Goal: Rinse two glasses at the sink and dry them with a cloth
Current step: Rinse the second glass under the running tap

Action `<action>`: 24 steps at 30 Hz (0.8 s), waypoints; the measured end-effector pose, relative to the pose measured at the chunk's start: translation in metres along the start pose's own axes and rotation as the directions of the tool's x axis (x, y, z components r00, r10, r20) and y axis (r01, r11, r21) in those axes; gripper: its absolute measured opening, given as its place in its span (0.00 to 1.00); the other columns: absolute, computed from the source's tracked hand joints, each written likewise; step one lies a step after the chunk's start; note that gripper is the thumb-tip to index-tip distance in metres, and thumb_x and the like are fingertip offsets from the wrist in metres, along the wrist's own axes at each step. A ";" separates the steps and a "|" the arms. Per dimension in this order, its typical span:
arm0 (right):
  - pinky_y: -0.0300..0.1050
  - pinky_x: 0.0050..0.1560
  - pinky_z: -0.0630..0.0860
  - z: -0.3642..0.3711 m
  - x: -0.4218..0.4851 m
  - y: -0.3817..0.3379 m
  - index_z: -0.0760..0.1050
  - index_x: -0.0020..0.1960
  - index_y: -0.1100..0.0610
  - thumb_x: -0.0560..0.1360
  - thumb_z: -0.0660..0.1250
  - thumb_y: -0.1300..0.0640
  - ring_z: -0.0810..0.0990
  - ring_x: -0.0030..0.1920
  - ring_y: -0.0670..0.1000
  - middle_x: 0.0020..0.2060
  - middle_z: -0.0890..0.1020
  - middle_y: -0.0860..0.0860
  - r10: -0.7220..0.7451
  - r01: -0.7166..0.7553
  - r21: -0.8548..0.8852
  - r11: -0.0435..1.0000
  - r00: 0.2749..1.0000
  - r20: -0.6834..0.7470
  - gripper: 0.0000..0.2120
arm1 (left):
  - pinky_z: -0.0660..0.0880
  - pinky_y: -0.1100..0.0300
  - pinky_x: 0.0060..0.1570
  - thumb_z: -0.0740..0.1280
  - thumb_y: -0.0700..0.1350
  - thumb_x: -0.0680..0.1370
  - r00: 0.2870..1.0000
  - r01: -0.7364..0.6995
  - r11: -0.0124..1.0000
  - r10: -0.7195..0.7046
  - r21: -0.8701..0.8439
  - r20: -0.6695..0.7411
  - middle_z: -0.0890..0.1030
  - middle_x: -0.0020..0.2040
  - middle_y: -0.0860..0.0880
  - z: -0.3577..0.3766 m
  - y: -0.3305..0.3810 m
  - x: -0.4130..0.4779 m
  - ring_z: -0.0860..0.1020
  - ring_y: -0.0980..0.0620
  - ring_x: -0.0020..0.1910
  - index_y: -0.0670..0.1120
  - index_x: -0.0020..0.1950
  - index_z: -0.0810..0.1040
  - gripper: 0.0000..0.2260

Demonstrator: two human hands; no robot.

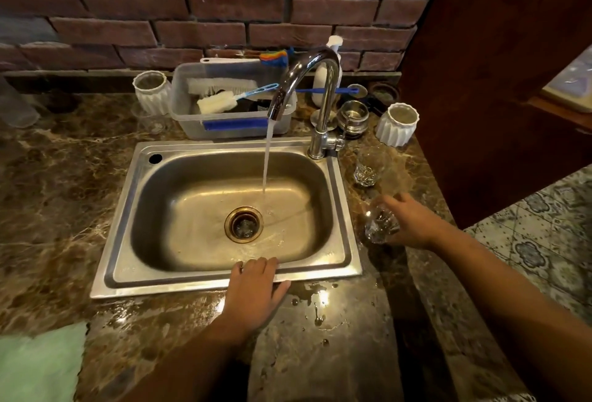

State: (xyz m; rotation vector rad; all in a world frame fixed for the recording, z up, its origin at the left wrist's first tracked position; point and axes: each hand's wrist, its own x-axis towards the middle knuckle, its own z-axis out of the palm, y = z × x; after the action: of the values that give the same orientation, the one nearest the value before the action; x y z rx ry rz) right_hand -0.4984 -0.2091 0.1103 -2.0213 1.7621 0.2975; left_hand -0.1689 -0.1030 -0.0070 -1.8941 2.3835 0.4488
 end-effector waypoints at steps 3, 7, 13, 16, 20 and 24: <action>0.51 0.62 0.75 -0.004 0.008 0.008 0.60 0.75 0.44 0.66 0.79 0.50 0.72 0.67 0.60 0.70 0.64 0.57 0.046 -0.045 0.026 0.999 0.998 -0.033 0.43 | 0.71 0.47 0.62 0.49 0.65 0.80 0.999 -0.003 1.000 0.003 0.016 -0.050 0.81 0.58 0.51 0.006 0.000 0.001 0.77 0.48 0.58 0.52 0.67 0.73 0.26; 0.52 0.61 0.78 -0.006 0.016 0.010 0.62 0.75 0.47 0.67 0.79 0.53 0.74 0.65 0.59 0.71 0.63 0.56 0.047 -0.041 0.077 0.996 0.996 -0.081 0.41 | 0.73 0.47 0.59 0.52 0.65 0.80 0.995 -0.007 1.000 0.007 0.000 -0.095 0.81 0.55 0.51 0.009 0.000 0.000 0.78 0.48 0.54 0.51 0.65 0.76 0.25; 0.57 0.69 0.72 0.007 0.020 0.006 0.49 0.80 0.51 0.68 0.78 0.51 0.70 0.71 0.57 0.77 0.59 0.56 0.183 -0.136 0.252 0.958 0.968 -0.174 0.51 | 0.72 0.50 0.60 0.51 0.66 0.79 0.994 -0.003 1.000 0.001 -0.019 -0.106 0.81 0.56 0.53 0.006 0.000 0.000 0.77 0.50 0.56 0.52 0.65 0.76 0.26; 0.57 0.72 0.68 0.018 0.018 -0.003 0.51 0.79 0.52 0.67 0.79 0.51 0.67 0.73 0.56 0.76 0.64 0.55 0.290 -0.150 0.446 0.882 0.920 -0.265 0.51 | 0.73 0.49 0.59 0.52 0.66 0.79 0.994 -0.003 1.000 0.001 -0.018 -0.113 0.81 0.55 0.53 0.006 0.000 -0.001 0.78 0.50 0.55 0.52 0.64 0.77 0.25; 0.52 0.68 0.70 0.031 0.017 -0.014 0.59 0.76 0.55 0.67 0.80 0.54 0.74 0.68 0.56 0.69 0.74 0.55 0.412 -0.144 0.625 0.767 0.857 -0.308 0.45 | 0.74 0.49 0.58 0.54 0.65 0.79 0.992 0.007 1.000 -0.008 -0.014 -0.126 0.82 0.54 0.53 0.006 0.000 0.000 0.79 0.50 0.53 0.52 0.64 0.78 0.25; 0.58 0.67 0.74 0.042 0.018 -0.020 0.58 0.77 0.55 0.68 0.79 0.50 0.74 0.68 0.57 0.70 0.74 0.56 0.504 -0.204 0.654 0.728 0.806 -0.310 0.45 | 0.74 0.50 0.57 0.55 0.65 0.78 0.992 0.010 1.000 -0.012 -0.019 -0.126 0.82 0.54 0.53 0.007 0.000 0.000 0.79 0.51 0.53 0.52 0.63 0.78 0.24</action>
State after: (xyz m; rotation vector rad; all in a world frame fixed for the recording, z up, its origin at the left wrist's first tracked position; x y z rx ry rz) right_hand -0.4703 -0.2042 0.0694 -1.3281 2.1854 -0.6386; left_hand -0.1701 -0.1012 -0.0140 -1.9996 2.4528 0.3618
